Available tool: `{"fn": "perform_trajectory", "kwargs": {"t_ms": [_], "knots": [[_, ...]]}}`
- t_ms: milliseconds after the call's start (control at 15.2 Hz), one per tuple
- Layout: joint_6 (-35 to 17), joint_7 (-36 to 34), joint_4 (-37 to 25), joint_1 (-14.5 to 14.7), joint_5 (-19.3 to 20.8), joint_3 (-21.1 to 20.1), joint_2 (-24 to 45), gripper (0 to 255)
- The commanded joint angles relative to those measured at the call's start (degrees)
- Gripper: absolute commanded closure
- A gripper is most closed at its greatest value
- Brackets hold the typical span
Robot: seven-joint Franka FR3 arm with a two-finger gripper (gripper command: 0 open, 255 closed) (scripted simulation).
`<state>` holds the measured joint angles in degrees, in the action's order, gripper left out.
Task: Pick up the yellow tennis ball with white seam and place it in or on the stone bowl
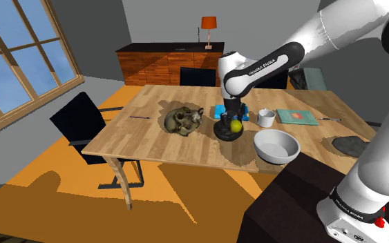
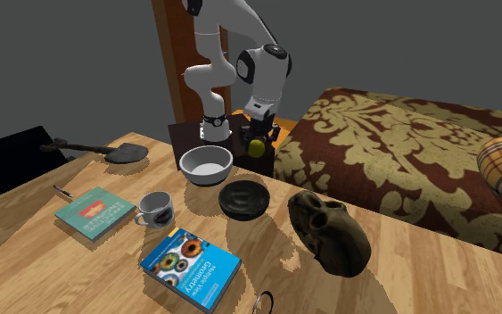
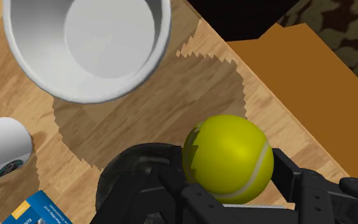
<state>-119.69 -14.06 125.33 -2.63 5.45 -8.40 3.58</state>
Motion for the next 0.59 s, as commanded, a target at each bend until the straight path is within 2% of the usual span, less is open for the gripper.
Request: {"fn": "perform_trajectory", "kwargs": {"t_ms": [0,528], "knots": [[0.7,1.7,-3.6,-1.0,0.7,1.0,2.8,255],[6.2,8.0,-23.2,-4.3,2.2,4.0,16.4,255]]}}
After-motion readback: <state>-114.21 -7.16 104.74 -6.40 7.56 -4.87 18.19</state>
